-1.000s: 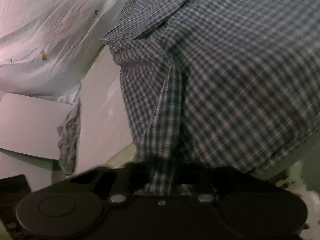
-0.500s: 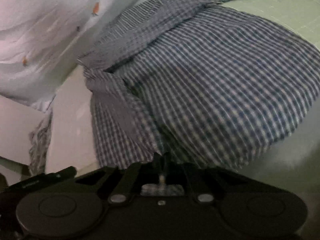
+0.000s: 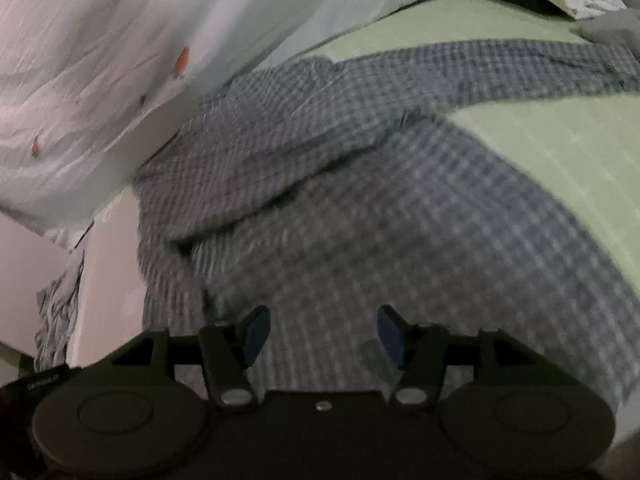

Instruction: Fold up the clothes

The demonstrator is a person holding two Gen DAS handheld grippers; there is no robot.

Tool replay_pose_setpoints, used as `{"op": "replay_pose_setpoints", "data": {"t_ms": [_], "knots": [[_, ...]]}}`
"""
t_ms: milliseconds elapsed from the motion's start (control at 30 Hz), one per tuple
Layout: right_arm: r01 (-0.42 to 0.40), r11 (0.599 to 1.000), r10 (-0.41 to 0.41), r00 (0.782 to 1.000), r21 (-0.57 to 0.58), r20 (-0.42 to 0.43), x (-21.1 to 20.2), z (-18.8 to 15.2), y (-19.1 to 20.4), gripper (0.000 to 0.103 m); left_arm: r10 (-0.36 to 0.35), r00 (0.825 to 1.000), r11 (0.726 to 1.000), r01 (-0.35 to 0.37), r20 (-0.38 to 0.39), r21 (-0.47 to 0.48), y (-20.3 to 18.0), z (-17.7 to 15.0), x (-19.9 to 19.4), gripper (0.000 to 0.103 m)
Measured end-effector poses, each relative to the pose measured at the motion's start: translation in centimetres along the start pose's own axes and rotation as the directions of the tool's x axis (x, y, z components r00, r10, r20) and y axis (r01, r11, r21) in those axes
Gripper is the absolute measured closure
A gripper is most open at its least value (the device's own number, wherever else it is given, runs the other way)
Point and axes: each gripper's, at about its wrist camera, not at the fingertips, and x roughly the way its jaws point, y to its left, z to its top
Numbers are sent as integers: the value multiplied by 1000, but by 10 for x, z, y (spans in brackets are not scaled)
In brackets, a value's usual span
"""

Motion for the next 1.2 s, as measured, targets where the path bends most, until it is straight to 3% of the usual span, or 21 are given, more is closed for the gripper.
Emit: {"op": "replay_pose_setpoints", "data": {"t_ms": [133, 333, 533, 600, 700, 733, 767, 800, 833, 900, 967, 1100, 1167, 1200], "knots": [[21, 1000, -21, 999, 8, 26, 19, 38, -17, 41, 59, 998, 998, -59, 14, 14, -14, 15, 21, 60], [120, 991, -114, 988, -56, 106, 54, 99, -30, 32, 159, 987, 986, -160, 16, 47, -27, 50, 60, 56], [202, 975, -185, 969, -93, 162, 105, 158, -49, 26, 195, 981, 978, -194, 1, 79, -31, 75, 90, 52], [225, 972, -214, 967, -69, 140, 120, 172, -57, 26, 206, 979, 974, -205, -6, 93, -31, 81, 96, 52], [246, 965, -233, 964, -96, 125, 137, 183, -63, 23, 223, 975, 969, -220, -16, 114, -32, 88, 106, 40], [247, 961, -231, 964, -124, 131, 139, 184, -61, 22, 229, 973, 967, -225, -19, 121, -32, 91, 109, 32], [249, 957, -229, 964, -152, 137, 142, 184, -60, 24, 235, 972, 965, -230, -22, 128, -32, 94, 112, 24], [243, 955, -221, 965, -169, 138, 142, 184, -60, 34, 240, 970, 963, -235, -25, 136, -33, 96, 115, 23], [237, 954, -213, 967, -186, 140, 142, 185, -59, 57, 246, 969, 960, -240, -29, 143, -33, 99, 119, 22], [188, 964, -167, 978, -188, 123, 140, 190, -59, 82, 258, 966, 956, -249, -35, 157, -33, 104, 125, 22], [143, 973, -118, 982, -181, 145, 133, 195, -59, 87, 269, 962, 951, -259, -41, 171, -34, 109, 132, 21], [130, 967, -69, 962, -219, 265, 105, 212, -49, 91, 256, 965, 957, -245, -54, 154, -29, 114, 130, 21], [156, 971, -76, 920, -182, 386, 78, 225, -49, 91, 255, 966, 960, -248, -42, 133, -26, 117, 125, 21], [175, 977, -101, 884, -124, 456, 63, 232, -53, 91, 252, 967, 962, -247, -30, 114, -24, 120, 122, 22]]}}
